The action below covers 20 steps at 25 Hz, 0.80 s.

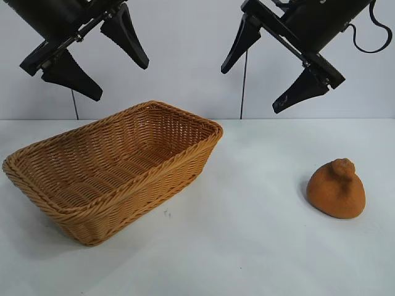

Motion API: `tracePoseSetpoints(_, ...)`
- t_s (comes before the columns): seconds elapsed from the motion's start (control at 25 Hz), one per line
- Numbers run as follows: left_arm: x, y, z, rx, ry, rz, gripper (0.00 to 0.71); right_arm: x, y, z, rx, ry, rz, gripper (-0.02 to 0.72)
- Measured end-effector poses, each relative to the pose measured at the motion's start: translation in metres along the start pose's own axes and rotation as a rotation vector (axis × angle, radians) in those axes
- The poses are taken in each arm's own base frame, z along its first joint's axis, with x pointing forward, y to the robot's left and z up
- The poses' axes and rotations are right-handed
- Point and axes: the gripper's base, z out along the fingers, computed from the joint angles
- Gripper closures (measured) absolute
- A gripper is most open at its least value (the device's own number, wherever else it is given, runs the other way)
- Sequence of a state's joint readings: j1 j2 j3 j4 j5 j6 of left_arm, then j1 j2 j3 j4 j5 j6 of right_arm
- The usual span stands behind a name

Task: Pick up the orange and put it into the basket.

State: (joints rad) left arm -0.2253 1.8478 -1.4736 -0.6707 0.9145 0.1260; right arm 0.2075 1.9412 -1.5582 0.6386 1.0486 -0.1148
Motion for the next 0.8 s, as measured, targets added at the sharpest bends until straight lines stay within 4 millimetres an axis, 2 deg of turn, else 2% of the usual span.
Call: tracePoseSetpoints(0.8,-0.0003,0.0,0.0,0.0,-0.003,0.0,0.121,0.0015,0.0002,0.0,-0.002,0.017,0.0,0.029)
